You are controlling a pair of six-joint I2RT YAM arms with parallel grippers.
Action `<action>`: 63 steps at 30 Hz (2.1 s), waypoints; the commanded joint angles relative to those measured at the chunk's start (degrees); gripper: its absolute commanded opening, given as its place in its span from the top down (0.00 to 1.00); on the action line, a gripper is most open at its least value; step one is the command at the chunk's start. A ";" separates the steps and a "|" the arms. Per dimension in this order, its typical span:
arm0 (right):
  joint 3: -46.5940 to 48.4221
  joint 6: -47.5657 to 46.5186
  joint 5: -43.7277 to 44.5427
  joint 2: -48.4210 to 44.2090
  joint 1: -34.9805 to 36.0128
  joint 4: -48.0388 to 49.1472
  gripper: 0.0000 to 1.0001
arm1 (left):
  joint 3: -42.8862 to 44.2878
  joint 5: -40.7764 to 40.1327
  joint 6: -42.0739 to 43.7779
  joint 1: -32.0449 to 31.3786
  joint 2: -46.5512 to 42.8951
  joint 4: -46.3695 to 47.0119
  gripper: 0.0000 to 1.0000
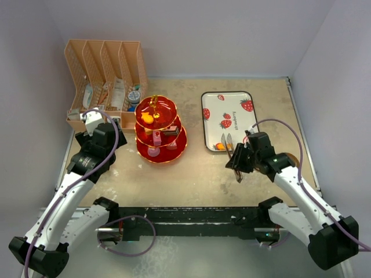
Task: Serve the afternoon tea
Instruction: Pick up the desert from the tray.
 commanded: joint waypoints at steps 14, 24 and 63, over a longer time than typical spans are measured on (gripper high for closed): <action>-3.43 2.92 -2.90 -4.92 -0.53 0.33 0.59 | -0.09 -0.01 -0.02 -0.18 -0.18 1.44 0.04; -6.66 10.09 -0.83 -9.94 -0.53 1.31 0.59 | -0.15 -0.03 -0.03 -0.15 -0.30 1.46 0.04; 3.30 -2.04 -8.61 8.70 -0.53 8.43 0.58 | -0.17 -0.03 -0.04 -0.17 0.11 1.44 0.04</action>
